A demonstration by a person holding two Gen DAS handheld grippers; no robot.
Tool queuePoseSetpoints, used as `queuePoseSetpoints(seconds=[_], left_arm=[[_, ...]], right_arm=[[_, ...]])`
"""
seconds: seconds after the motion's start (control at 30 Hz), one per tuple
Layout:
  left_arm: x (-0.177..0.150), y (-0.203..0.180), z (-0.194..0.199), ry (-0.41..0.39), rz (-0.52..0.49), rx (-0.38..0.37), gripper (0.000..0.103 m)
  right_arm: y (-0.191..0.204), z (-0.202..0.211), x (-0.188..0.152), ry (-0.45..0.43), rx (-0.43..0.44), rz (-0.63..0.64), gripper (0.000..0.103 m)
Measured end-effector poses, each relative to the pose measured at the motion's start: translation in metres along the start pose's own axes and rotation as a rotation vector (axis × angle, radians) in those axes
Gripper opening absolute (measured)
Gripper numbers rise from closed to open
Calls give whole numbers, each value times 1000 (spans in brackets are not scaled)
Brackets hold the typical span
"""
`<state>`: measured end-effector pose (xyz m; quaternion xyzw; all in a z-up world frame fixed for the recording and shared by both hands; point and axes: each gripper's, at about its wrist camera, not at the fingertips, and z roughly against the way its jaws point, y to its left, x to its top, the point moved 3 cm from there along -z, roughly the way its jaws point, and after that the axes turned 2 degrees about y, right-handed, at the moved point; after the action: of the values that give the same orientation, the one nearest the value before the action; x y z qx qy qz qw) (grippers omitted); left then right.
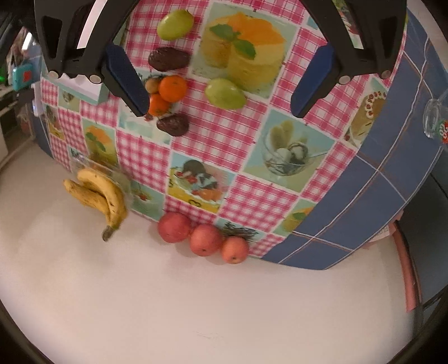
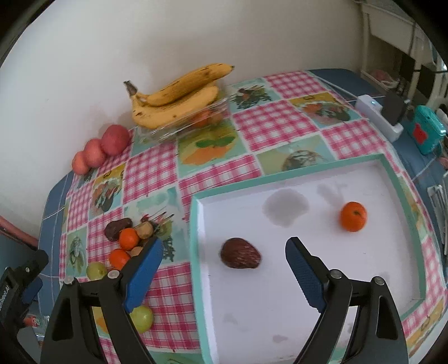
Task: Organize fruits
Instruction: 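Move both tools back from the tray toward the loose fruit, then grasp the wrinkled brown date with the right tool while the left grasps the green mango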
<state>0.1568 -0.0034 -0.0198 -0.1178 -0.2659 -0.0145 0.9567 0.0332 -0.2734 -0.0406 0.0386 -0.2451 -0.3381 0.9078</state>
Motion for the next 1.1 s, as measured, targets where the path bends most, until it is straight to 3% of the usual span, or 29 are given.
queuePoseSetpoints(seconds=[0.23,0.4,0.57,0.77,0.9,1.1], left_arm=[[13,24,6,-37,35,60,101],[21,42,13,-43,64,61,95],[21,49,4,-5,56,74,91],[10,46,-32,106,47,27,91],[-2,42,-61,188,45,7,91],[-12,28,-83,251,11,-33,91]], right_arm=[[31,-7,-5,-16,-9,99,89],[60,-13,-13,-6,22,175,89],[96,-21,-26,20,49,269,89],[130,-34,-42,57,55,381,89],[139,-49,-53,104,41,424,89],[138,-76,-65,172,-8,461,89]])
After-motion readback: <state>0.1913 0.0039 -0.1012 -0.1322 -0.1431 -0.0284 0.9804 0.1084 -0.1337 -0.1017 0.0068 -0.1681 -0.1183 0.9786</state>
